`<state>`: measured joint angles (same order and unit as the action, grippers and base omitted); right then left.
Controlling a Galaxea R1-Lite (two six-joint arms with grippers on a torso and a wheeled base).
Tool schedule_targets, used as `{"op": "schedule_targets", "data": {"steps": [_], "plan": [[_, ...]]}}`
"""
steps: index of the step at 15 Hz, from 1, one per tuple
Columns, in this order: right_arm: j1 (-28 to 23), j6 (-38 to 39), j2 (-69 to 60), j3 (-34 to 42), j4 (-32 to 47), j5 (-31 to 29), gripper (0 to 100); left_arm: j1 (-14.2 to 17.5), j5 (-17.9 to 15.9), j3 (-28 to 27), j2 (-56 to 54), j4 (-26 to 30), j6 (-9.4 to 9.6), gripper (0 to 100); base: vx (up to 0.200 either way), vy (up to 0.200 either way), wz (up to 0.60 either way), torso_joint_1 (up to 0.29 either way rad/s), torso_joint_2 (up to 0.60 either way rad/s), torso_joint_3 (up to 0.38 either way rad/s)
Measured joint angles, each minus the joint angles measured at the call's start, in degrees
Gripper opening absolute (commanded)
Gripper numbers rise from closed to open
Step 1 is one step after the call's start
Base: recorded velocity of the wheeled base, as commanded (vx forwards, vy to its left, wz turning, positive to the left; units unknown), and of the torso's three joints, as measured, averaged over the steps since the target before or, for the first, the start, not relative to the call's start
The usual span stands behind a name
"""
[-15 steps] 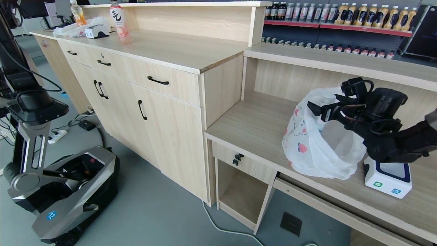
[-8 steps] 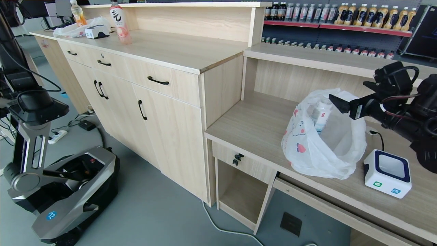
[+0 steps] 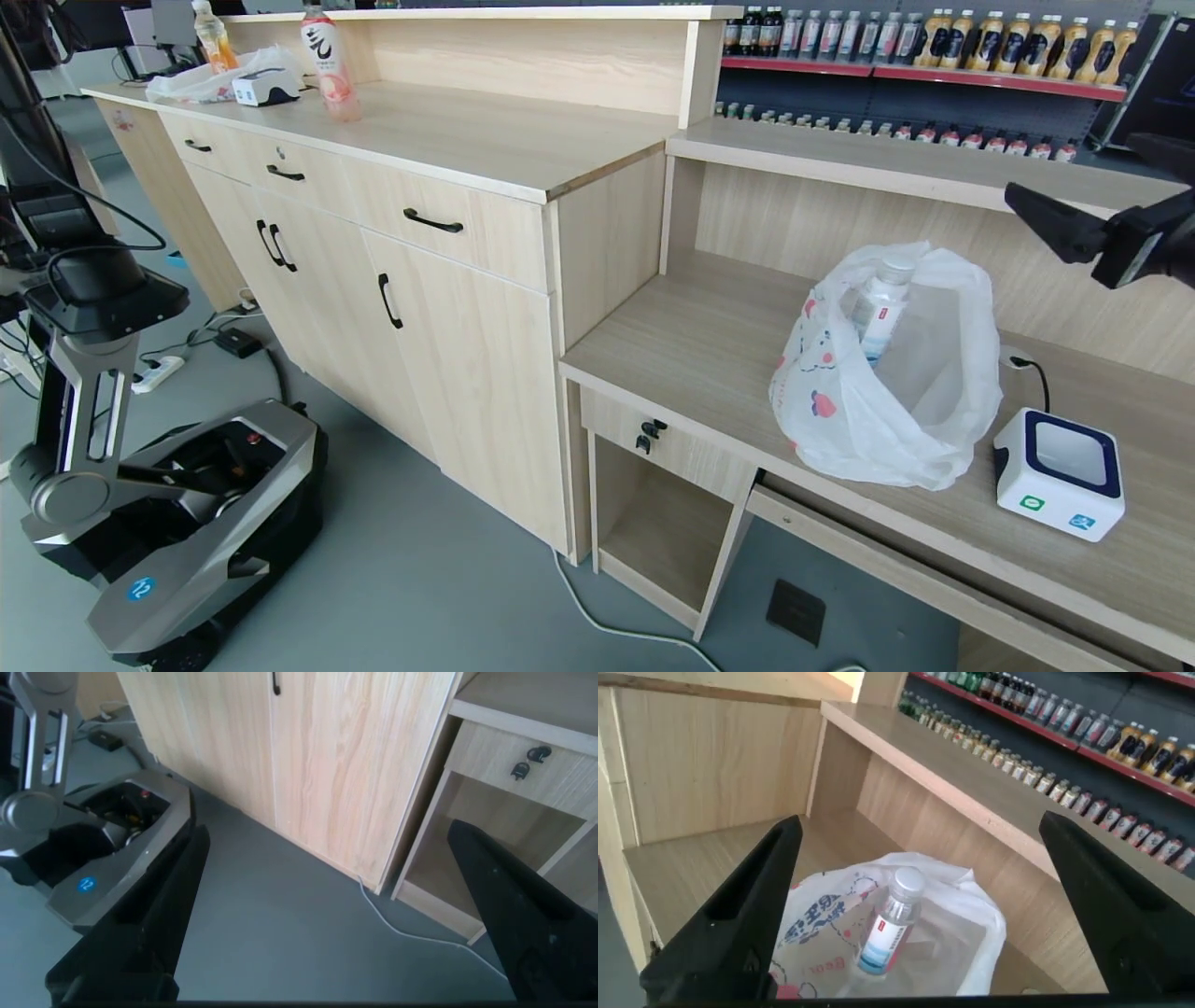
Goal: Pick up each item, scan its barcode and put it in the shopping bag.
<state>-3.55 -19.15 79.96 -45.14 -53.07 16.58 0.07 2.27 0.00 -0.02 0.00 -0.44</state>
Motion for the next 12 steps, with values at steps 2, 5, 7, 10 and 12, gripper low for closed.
{"op": "schedule_targets", "data": {"steps": [2, 5, 7, 10, 12], "plan": [[-1.6, 2.3, -3.2, -1.5, 2.9, -0.9, 100, 0.0, 0.0, 0.0, 0.0, 0.0, 0.0, 100, 0.0, 0.0, 0.0, 0.0, 0.0, 0.0], [-4.5, 3.4, -5.0, -2.0, 4.2, -1.0, 100, 0.0, 0.0, 0.0, 0.0, 0.0, 0.0, 100, 0.0, 0.0, 0.0, 0.0, 0.0, 0.0], [-5.4, 3.5, -5.2, -1.5, 4.3, -1.0, 100, 0.0, 0.0, 0.0, 0.0, 0.0, 0.0, 100, 0.0, 0.0, 0.0, 0.0, 0.0, 0.0], [-5.7, 3.5, -5.4, -0.4, 4.3, -1.2, 100, 0.0, -0.1, 0.0, 0.0, 0.0, 0.0, 100, 0.0, 0.0, 0.0, 0.0, 0.0, 0.0], [-6.2, 3.5, -5.5, 0.2, 4.2, -1.2, 100, 0.0, -0.1, 0.0, 0.0, 0.0, 0.01, 100, 0.0, 0.0, 0.0, 0.0, 0.0, 0.0]]}}
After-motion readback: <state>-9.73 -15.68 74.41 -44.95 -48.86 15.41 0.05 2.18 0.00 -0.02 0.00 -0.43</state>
